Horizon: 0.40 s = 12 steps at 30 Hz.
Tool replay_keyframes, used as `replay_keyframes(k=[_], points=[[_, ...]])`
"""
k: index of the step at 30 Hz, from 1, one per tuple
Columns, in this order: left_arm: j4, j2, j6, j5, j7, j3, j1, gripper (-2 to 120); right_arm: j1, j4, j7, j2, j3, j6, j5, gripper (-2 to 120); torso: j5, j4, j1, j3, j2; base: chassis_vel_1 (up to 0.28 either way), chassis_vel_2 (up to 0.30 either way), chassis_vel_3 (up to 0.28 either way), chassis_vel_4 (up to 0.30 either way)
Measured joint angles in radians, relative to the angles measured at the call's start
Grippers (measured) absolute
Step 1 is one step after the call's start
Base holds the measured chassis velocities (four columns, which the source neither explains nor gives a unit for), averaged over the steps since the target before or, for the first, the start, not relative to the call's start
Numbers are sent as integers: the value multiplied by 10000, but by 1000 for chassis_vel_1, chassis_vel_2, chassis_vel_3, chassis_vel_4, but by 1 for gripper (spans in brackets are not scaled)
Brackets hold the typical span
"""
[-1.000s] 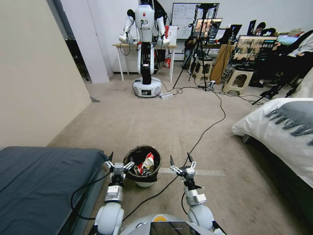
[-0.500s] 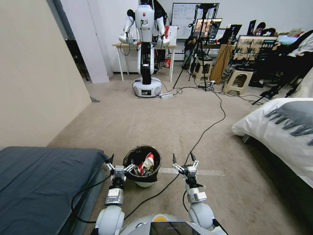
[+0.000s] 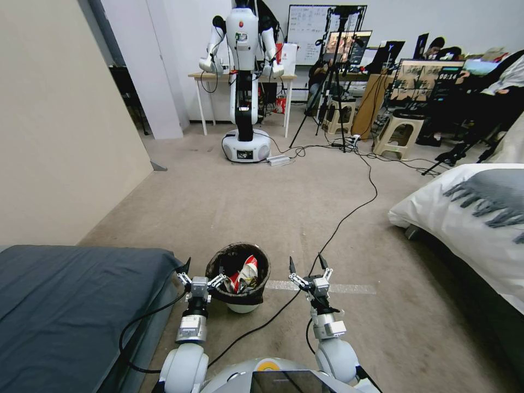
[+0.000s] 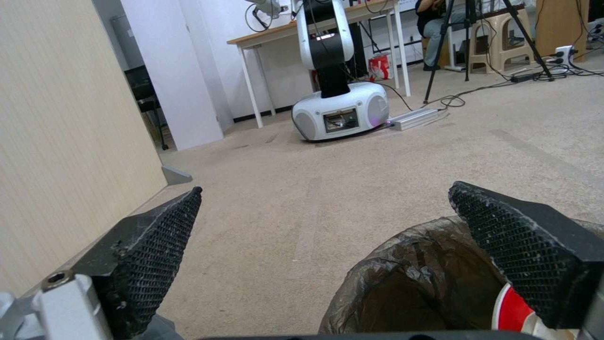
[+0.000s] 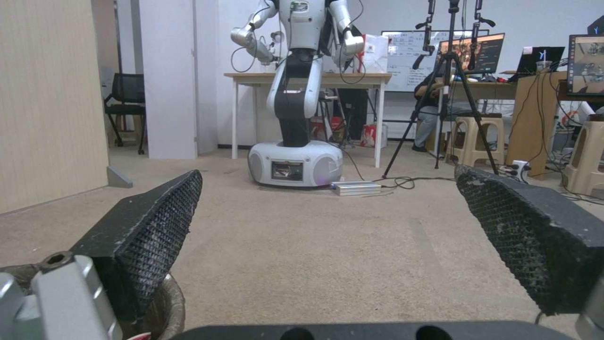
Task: Pick up the trash bin, then pick up the garbage from the floor and place it into the trash bin.
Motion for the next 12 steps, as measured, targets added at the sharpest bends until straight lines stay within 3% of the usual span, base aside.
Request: replay_keyframes(k=[12], points=[[-1,2,12,-8,-3,0,-2,100,0,1,-7,0,-1,0,4,100,0,0,0,0,0,0,0,0,0]])
